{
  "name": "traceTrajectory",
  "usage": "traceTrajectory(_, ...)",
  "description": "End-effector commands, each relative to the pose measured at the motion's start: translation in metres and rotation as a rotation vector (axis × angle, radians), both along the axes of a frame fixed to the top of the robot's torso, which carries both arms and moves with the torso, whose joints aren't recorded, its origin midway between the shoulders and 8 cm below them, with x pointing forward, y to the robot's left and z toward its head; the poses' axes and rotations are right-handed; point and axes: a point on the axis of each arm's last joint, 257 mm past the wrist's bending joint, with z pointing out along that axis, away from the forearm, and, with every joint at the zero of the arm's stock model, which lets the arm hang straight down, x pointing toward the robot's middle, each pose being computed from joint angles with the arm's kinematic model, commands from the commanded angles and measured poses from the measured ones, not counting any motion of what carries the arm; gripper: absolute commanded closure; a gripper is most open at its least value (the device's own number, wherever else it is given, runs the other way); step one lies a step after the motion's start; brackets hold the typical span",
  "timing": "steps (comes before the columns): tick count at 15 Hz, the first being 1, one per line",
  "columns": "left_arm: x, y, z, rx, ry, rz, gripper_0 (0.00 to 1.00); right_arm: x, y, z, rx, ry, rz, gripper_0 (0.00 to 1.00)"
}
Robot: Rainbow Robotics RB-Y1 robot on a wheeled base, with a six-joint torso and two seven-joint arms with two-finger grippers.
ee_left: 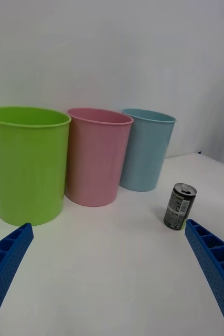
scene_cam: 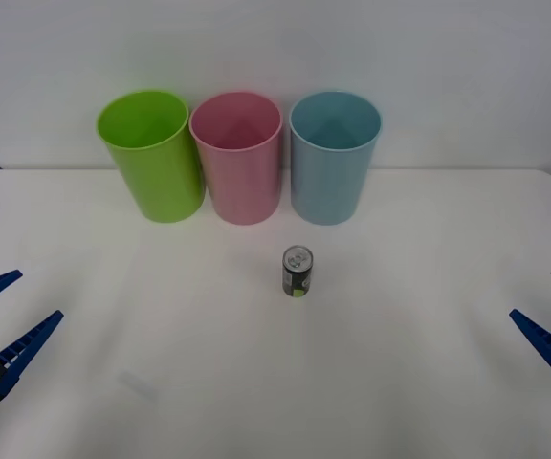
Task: Grasp the object on the table and drop it into the matching bin: aluminum can to the light blue bin, PET bottle to the pink bin.
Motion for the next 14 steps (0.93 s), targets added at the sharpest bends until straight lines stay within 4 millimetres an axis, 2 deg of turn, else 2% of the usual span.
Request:
traceTrajectory(1,0.000,0.000,0.000,0.000,0.000,0.000,0.00,0.000,0.000,0.000,0.000,0.000,0.000,0.00)
traceTrajectory(2,0.000,0.000,0.000,0.000,0.000,0.000,0.00,-0.002,0.000,-0.007,0.010,0.013,-0.010,0.00)
traceTrajectory(8,0.000,0.000,0.000,0.000,0.000,0.000,0.00,-0.007,0.010,-0.016,-0.017,0.032,0.003,0.00)
traceTrajectory(14,0.000,0.000,0.000,0.000,0.000,0.000,0.00,-0.001,0.042,-0.051,-0.023,0.079,0.069,0.00)
